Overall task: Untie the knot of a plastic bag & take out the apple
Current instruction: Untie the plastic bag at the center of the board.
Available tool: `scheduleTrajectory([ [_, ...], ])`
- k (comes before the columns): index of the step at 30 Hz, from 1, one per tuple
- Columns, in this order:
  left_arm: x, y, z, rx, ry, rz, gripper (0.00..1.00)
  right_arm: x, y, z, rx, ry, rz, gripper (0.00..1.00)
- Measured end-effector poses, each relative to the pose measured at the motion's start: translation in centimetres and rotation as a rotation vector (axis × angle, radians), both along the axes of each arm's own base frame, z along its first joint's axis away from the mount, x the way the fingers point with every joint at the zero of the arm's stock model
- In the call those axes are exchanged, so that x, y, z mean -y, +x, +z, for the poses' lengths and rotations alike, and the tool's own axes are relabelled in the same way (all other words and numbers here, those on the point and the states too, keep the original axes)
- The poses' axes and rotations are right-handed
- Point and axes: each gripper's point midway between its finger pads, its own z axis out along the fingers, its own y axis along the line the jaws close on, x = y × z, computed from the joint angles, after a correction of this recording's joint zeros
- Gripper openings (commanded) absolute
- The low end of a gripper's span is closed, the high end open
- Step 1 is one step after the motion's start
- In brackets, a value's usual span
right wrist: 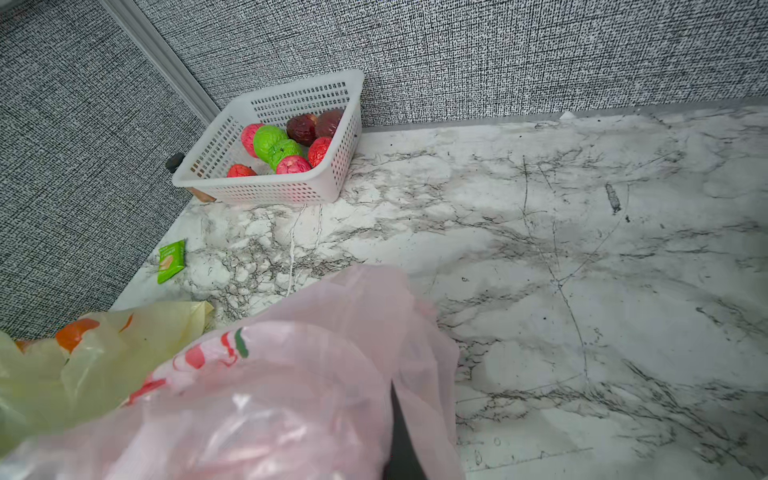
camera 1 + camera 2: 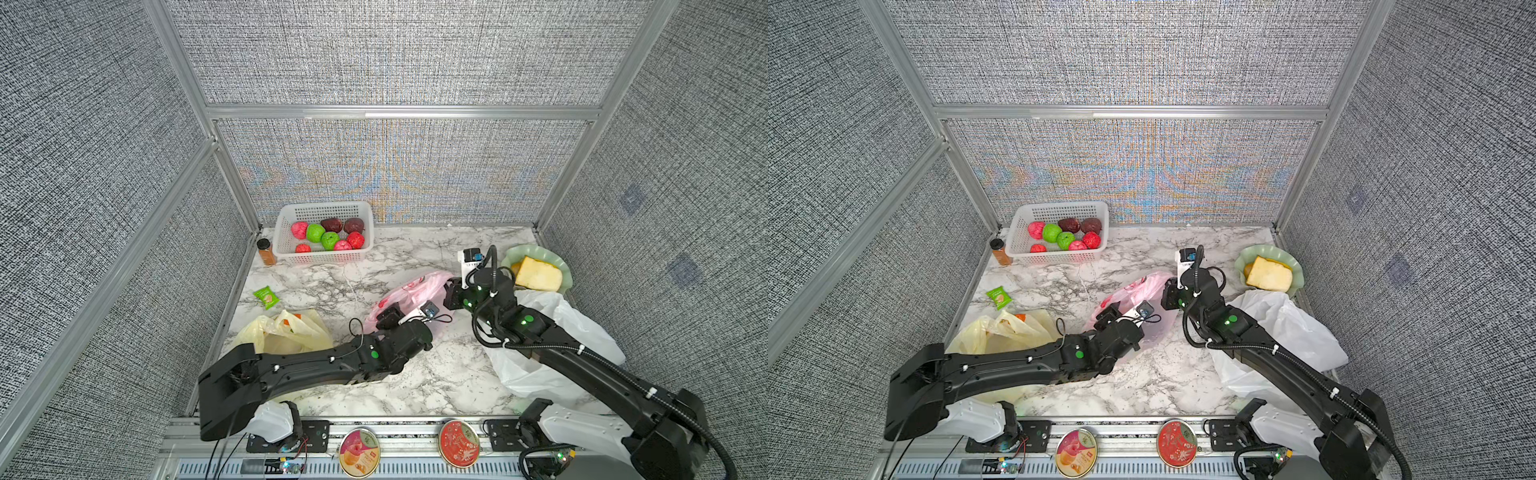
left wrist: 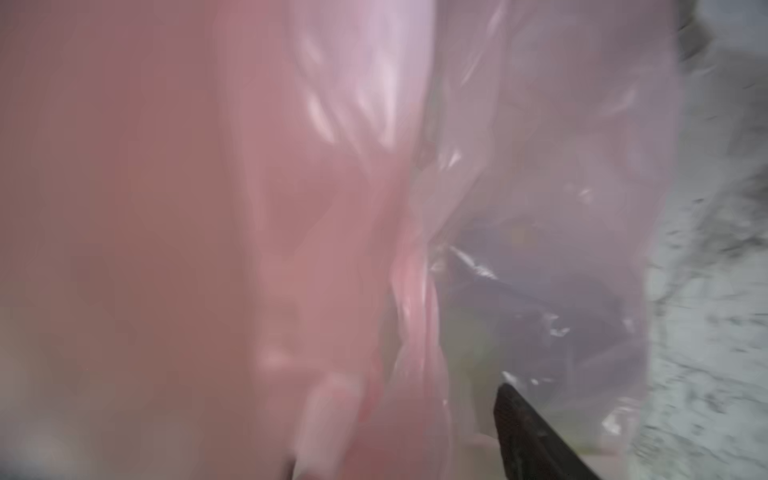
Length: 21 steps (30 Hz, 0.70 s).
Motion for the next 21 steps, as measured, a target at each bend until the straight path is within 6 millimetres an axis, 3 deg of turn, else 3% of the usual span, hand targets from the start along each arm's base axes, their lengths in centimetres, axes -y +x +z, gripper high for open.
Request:
scheduleTrajectory([
  [2,-1.0,1.4,-0.8,0.010,0.035,0.083,0.65,0.8,0.9,-0.9,-0.033,0.011,-0.018,0.00],
  [3,-1.5,2.0,-0.9,0.014,0.038,0.124,0.54,1.3,1.5,-1.5,-0.057,0.018,-0.032,0.00],
  [5,-2.3,2.3,-0.6,0.023,0.036,0.174,0.17,1.8,2.5,-2.3,-0.097,0.037,-0.040,0.00],
  [6,-2.4,2.2,-0.1,0.023,0.020,0.183,0.06,2.0,3.0,-2.5,-0.112,0.047,-0.045,0.00],
  [13,-5.0,-0.9,5.0,-0.001,-0.256,0.104,0.02,1.8,7.1,-0.8,-0.138,0.116,-0.015,0.00],
  [17,-4.7,-3.8,7.9,-0.032,-0.472,-0.101,0.00,1.3,9.6,0.3,-0.169,0.154,0.033,0.00],
  [20,-4.3,-5.4,10.4,-0.026,-0.601,-0.217,0.00,-0.2,11.0,1.6,-0.203,0.179,0.116,0.00],
  [21,-4.2,-5.8,10.8,-0.026,-0.627,-0.242,0.00,-0.8,11.3,2.0,-0.214,0.188,0.146,0.18],
])
